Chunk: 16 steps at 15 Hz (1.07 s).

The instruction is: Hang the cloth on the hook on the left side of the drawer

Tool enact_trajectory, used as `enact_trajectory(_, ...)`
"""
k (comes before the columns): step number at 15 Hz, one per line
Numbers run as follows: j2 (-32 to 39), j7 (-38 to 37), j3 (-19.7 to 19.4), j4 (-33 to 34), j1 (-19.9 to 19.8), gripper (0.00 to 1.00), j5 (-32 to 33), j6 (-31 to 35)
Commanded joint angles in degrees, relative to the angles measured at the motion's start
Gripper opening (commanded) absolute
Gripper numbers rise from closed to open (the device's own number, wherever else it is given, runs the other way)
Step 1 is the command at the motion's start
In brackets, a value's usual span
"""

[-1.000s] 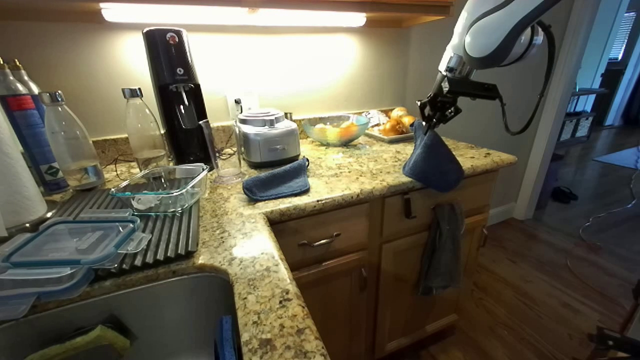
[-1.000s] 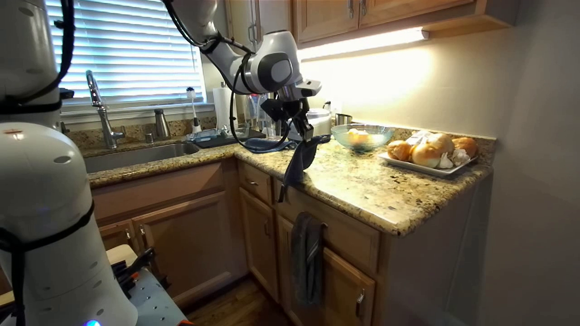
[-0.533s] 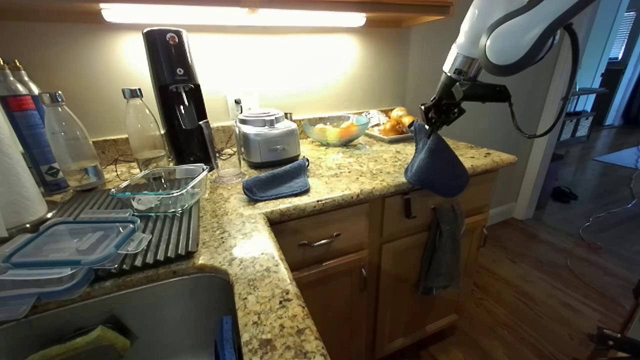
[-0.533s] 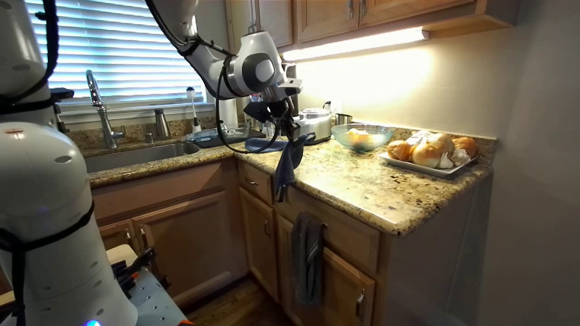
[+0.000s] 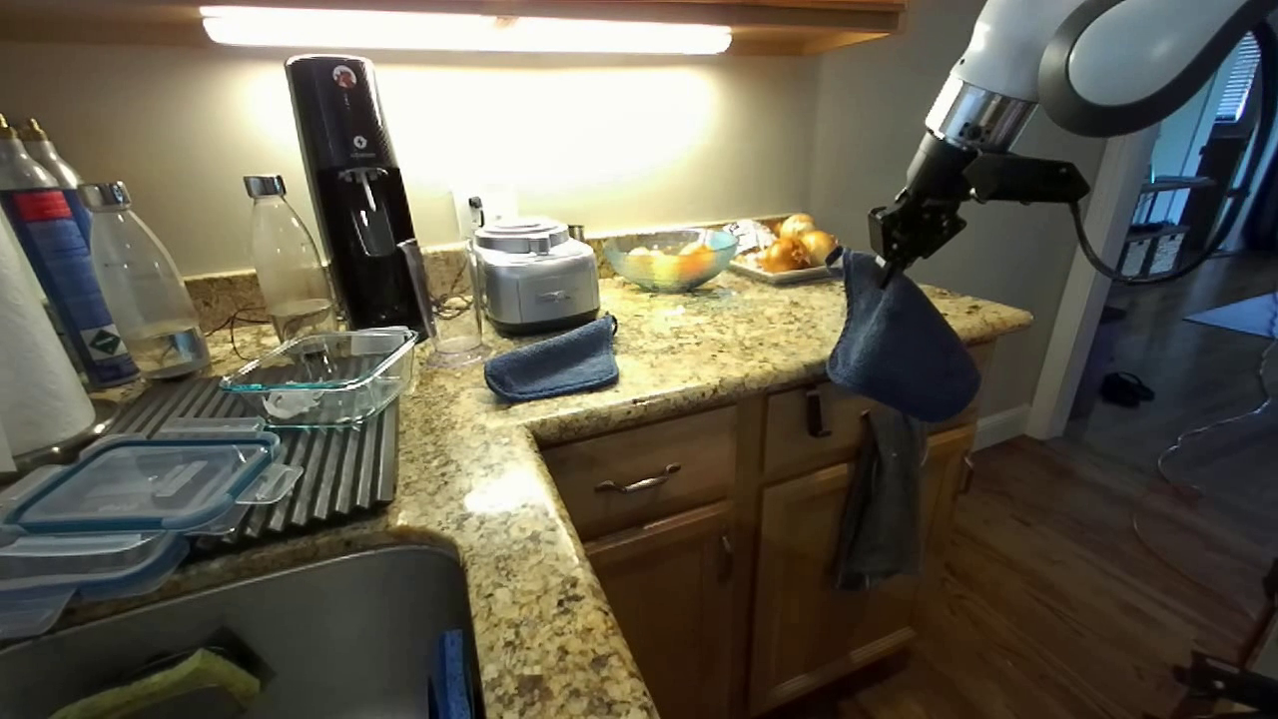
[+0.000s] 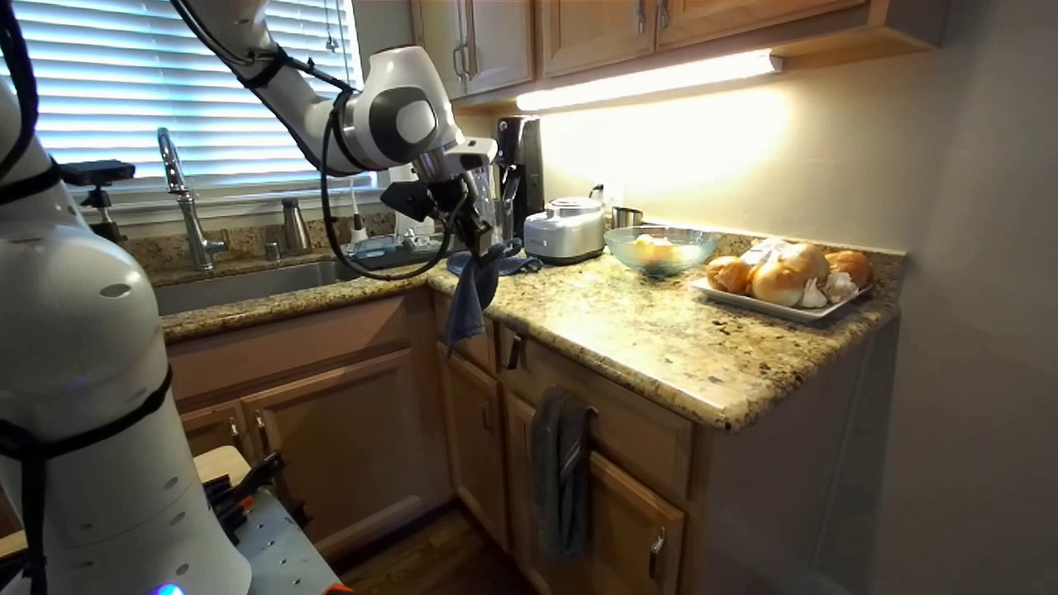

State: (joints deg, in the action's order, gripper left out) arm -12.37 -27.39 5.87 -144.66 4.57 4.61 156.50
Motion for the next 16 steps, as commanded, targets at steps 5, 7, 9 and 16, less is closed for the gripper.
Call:
enact_trajectory(5, 0.63, 7.35, 2.27, -9.06, 1.3, 0.03, -8.85, 11.56)
enact_trajectory(7, 3.08, 7.99, 2.47, -10.69, 1.13, 0.03, -8.9, 16.62)
enact_trajectory(9, 6.19, 6.2, 2.46, -12.04, 0.46, 0.03, -6.65, 21.92)
enact_trajectory(16, 12.47, 6.2, 2.33, -11.93, 1.02, 0.1, -7.29, 26.85)
